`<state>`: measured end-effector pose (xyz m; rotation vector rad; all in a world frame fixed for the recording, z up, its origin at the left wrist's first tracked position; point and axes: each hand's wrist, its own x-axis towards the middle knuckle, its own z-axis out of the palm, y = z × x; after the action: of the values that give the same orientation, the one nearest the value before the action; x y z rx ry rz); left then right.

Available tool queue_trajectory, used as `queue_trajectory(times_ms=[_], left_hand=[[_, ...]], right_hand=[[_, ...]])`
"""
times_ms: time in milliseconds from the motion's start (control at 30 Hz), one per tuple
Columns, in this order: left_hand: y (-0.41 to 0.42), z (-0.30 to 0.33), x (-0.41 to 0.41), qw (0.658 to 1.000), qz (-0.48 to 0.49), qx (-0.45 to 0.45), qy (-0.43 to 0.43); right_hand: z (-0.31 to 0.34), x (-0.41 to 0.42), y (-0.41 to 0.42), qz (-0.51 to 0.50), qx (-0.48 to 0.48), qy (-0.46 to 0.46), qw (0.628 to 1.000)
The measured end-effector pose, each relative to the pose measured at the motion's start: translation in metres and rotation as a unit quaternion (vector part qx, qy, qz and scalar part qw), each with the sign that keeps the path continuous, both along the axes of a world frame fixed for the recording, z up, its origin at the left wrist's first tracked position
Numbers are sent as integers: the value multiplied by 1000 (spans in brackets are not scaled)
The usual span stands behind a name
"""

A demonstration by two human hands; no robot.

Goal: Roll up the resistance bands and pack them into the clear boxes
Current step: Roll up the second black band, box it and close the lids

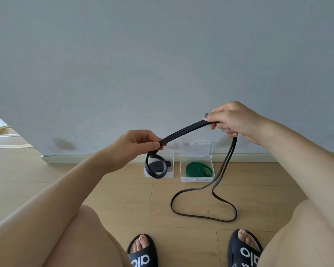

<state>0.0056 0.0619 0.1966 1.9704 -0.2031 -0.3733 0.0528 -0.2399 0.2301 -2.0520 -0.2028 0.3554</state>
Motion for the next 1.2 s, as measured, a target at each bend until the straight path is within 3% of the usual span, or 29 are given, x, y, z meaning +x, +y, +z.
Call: queue_trajectory(times_ms=[233,633,800,1200], left_hand=[[2,2,6,994,60,-95,12],[-2,1,4,999,12,23,-28],[-25,6,-2,997,-77,-6,-10],[-44,9,-1,993,-91,-59,-40]], right_hand=[[1,-1,0,2,-3,-3,1000],[5,-7,5,49,22,0,999],[6,-16,23,122,-1,3,993],[13,-18,21,126,20,38,991]])
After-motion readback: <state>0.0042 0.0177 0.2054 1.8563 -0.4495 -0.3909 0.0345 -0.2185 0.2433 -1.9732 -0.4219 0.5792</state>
